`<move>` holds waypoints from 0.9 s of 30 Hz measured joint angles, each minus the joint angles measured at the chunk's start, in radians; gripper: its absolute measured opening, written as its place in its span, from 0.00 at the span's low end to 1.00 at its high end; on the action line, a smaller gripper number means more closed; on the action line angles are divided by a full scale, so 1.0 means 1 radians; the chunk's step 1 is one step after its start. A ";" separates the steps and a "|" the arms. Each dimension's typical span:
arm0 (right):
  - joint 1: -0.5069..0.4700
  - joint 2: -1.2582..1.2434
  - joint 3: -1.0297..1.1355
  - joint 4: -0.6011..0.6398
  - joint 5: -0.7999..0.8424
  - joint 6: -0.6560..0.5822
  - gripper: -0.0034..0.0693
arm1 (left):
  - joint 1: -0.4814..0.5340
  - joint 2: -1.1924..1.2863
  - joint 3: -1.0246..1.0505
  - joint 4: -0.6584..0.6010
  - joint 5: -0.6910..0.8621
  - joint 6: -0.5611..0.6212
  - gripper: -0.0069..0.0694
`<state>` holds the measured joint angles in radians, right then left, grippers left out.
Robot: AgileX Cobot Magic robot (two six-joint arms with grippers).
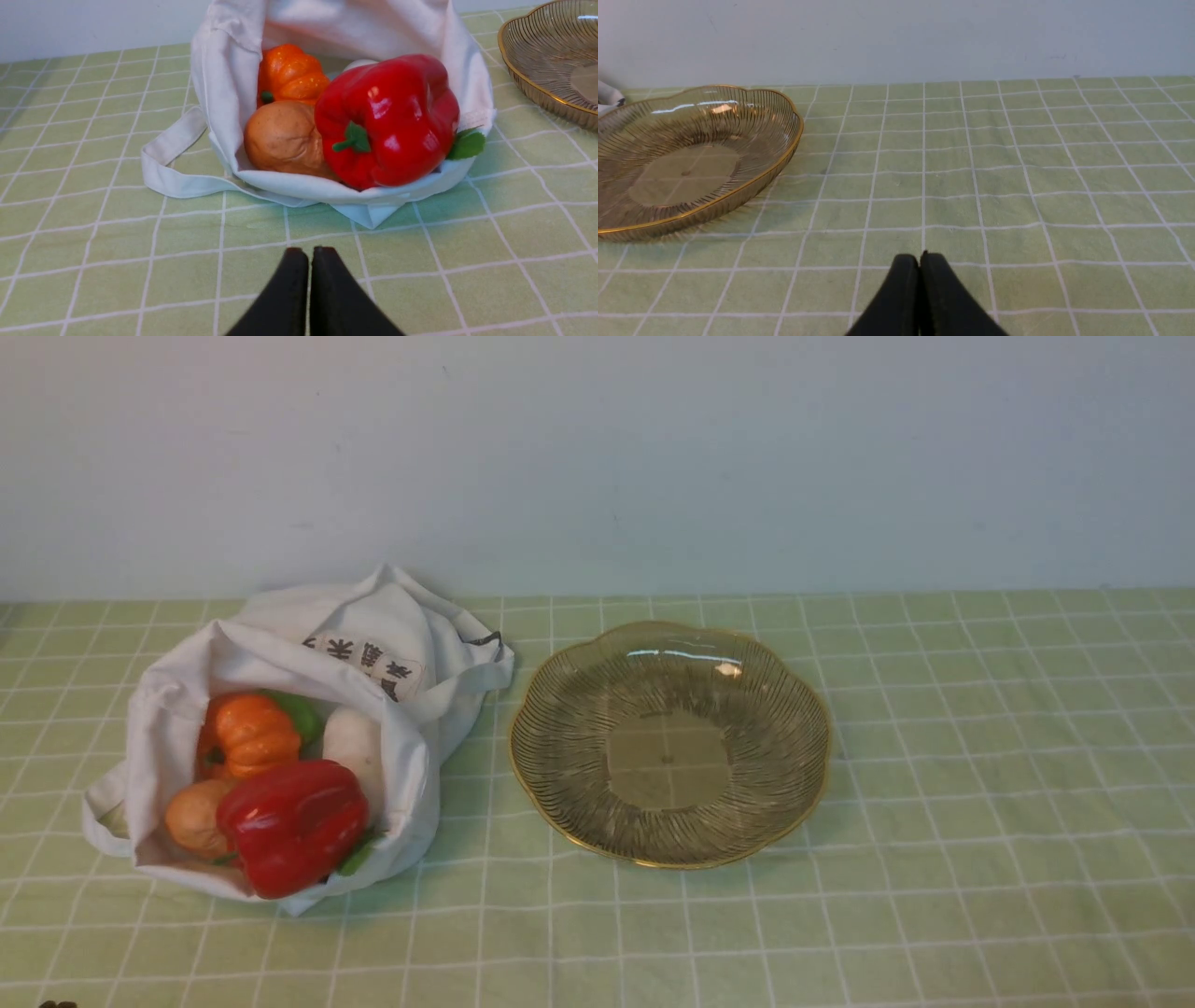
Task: Take vegetables from bag on green coffee tablecloth place on plate.
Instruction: 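Reach into the bag and grasp the red bell pepper with the left gripper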
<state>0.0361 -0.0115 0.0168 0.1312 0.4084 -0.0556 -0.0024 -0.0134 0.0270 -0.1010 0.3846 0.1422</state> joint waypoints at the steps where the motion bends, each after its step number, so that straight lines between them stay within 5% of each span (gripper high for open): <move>1: 0.000 0.000 0.000 0.000 0.000 0.000 0.03 | 0.000 0.000 0.000 0.000 0.000 0.000 0.08; 7: 0.000 0.000 0.000 0.000 0.000 0.000 0.03 | 0.000 0.000 0.000 -0.010 0.000 -0.006 0.08; 12: 0.000 0.000 0.000 0.000 0.000 0.000 0.03 | 0.000 0.000 0.000 -0.361 0.000 -0.229 0.08; 16: 0.000 0.000 0.000 0.000 0.000 0.000 0.03 | 0.000 0.000 0.000 -0.788 -0.002 -0.420 0.08; 24: 0.000 0.000 0.000 0.000 0.000 0.000 0.03 | 0.000 0.000 -0.016 -0.919 -0.106 -0.318 0.08; 27: 0.000 0.000 0.000 0.000 0.000 0.000 0.03 | 0.000 0.018 -0.147 -0.897 -0.078 -0.149 0.08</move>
<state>0.0361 -0.0115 0.0168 0.1312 0.4084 -0.0556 -0.0024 0.0043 -0.1204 -0.9980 0.3062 -0.0073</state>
